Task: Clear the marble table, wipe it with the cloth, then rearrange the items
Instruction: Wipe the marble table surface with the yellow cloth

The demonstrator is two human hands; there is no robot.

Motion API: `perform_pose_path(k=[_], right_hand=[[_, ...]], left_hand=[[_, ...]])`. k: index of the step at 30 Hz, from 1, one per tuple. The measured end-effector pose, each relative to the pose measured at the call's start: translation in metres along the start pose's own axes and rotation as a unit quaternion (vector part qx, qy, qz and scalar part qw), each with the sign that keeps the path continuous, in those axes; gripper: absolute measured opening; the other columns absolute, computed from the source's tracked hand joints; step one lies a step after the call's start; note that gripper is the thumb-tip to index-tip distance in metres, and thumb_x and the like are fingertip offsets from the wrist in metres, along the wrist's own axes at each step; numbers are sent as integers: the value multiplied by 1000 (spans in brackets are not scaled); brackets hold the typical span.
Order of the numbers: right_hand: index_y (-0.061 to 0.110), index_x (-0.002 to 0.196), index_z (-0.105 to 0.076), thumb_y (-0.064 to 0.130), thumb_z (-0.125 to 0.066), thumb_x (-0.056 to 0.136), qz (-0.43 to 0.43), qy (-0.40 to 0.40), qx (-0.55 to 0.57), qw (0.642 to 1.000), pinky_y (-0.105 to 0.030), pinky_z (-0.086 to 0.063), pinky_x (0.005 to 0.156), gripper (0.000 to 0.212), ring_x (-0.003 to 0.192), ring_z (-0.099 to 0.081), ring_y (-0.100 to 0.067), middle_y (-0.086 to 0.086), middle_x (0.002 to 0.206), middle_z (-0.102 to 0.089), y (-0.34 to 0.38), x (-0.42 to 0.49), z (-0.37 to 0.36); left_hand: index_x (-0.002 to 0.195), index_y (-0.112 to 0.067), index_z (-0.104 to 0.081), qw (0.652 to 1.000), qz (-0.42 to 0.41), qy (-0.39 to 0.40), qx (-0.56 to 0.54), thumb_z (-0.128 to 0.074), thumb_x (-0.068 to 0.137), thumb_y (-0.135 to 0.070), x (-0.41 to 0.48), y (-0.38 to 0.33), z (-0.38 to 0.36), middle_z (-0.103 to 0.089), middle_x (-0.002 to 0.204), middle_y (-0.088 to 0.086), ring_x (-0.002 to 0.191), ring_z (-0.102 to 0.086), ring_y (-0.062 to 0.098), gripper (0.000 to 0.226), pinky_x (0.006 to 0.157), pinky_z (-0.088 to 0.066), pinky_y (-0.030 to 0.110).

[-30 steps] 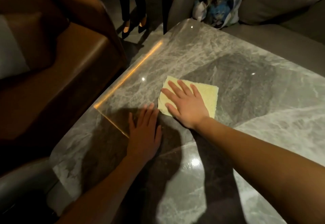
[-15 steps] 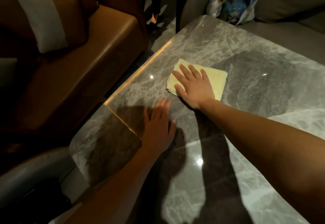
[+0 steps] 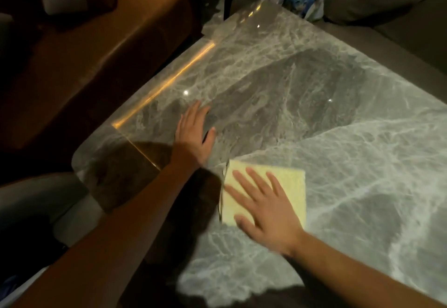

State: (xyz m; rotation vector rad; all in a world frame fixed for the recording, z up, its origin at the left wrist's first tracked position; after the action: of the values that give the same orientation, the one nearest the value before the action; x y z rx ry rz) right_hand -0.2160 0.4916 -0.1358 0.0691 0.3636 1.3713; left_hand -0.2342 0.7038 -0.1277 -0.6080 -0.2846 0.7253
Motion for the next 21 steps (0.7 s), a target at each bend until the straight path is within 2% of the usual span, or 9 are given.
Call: perform_pose_path(k=[4,8,15,19,21], right_hand=[[38,151,-18,59,-33,95,53,21,-5,998,-51,-14,114,62,150,-8,-24,6,163,-11,35,-49,-24],[38,152,-18,57,-32,97,88,36,-42,995,-51,-15,113,60,150,-10,-24,5,162,-12,37,-44,-22],[38,152,-17,58,-29,95,148,24,-77,986,-53,-17,114,61,150,-12,-25,5,162,-12,41,-5,-18],[36,150,-25,58,-27,94,155,21,-78,985,-52,-13,116,60,150,-10,-25,3,162,-14,40,63,-3],[33,152,-18,58,-26,92,137,13,-79,987,-50,-10,116,65,150,-8,-23,4,162,-12,39,105,7]], left_hand=[[145,-17,-34,994,-32,41,96,-50,93,-31,-23,23,21,-22,158,6,147,-14,20,55,120,-7,42],[144,-24,-33,983,51,34,174,-47,93,-41,-39,71,52,-20,158,4,147,-13,25,56,117,-9,55],[140,-18,-39,988,58,-19,141,-31,97,-42,-50,74,58,-28,155,7,147,-15,25,50,119,-9,46],[140,-15,-42,993,66,-36,90,-27,96,-41,-52,74,64,-31,154,6,146,-19,24,53,118,-12,46],[140,-13,-40,994,67,-39,82,-27,95,-39,-51,73,66,-34,153,7,145,-22,24,54,117,-16,48]])
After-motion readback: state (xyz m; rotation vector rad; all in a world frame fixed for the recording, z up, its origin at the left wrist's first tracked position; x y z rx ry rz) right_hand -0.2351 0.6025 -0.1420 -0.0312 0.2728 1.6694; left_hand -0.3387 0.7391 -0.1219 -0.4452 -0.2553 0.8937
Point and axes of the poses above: each hand's wrist, its own x-axis towards the middle knuckle, its own z-axis out of the back of the hand, y = z × x, the point moved 8 cm from there along x, towards the middle knuckle
